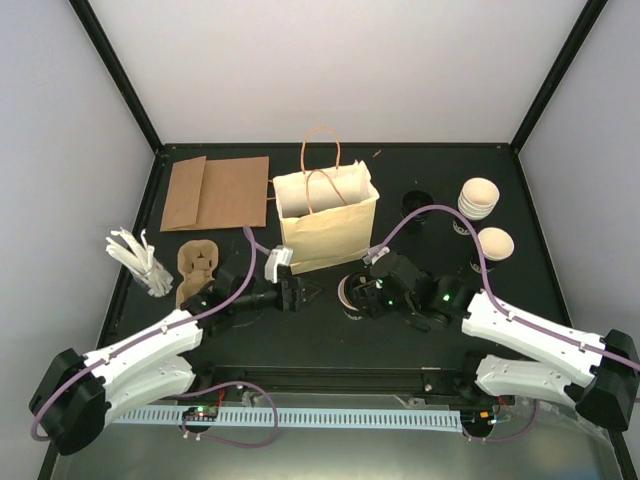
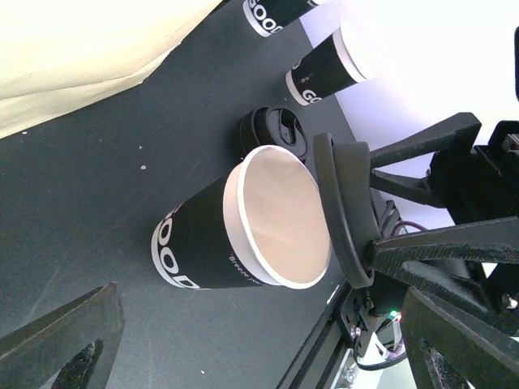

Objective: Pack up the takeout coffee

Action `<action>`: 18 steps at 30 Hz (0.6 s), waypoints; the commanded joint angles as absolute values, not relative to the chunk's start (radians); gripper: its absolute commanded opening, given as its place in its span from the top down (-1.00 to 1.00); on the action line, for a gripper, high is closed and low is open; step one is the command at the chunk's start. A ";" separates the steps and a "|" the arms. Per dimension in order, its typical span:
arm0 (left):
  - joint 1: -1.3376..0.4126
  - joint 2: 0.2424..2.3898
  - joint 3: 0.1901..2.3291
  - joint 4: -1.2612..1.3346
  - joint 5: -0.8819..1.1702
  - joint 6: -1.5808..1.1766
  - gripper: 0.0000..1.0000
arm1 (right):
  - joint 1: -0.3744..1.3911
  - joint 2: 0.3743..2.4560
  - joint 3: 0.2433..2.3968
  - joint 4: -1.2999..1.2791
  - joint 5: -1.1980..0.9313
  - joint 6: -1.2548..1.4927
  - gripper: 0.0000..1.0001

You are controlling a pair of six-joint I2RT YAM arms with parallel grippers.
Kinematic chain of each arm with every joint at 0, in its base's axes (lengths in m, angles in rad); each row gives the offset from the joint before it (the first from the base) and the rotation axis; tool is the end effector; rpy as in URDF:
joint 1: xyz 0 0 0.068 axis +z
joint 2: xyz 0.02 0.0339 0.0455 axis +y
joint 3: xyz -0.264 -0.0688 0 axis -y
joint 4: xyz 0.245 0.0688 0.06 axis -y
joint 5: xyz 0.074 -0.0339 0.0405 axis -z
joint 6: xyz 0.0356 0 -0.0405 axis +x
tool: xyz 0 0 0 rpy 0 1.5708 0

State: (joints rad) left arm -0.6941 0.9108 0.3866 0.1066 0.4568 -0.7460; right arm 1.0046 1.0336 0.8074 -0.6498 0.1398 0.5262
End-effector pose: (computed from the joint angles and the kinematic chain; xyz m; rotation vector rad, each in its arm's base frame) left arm 0.1415 -0.1382 0.2084 0.2749 2.2039 -1.3255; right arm 0.1153 0.1721 0.2599 -0.5311 2.4456 0.5013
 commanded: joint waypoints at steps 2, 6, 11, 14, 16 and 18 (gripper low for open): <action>-0.696 0.943 0.438 0.170 0.493 -0.759 -0.89 | 1.021 1.056 0.801 -0.589 0.191 0.499 -0.42; -0.699 0.962 0.440 0.186 0.499 -0.762 -0.87 | 1.028 1.077 0.806 -0.587 0.207 0.492 -0.42; -0.700 0.987 0.442 0.211 0.513 -0.769 -0.84 | 1.036 1.100 0.807 -0.586 0.215 0.493 -0.42; -0.700 0.999 0.447 0.218 0.521 -0.769 -0.83 | 1.041 1.107 0.808 -0.587 0.220 0.494 -0.42; -0.701 1.005 0.449 0.223 0.522 -0.768 -0.83 | 1.043 1.112 0.806 -0.582 0.221 0.495 -0.42; -0.701 1.018 0.452 0.227 0.529 -0.769 -0.82 | 1.046 1.118 0.805 -0.575 0.220 0.495 -0.42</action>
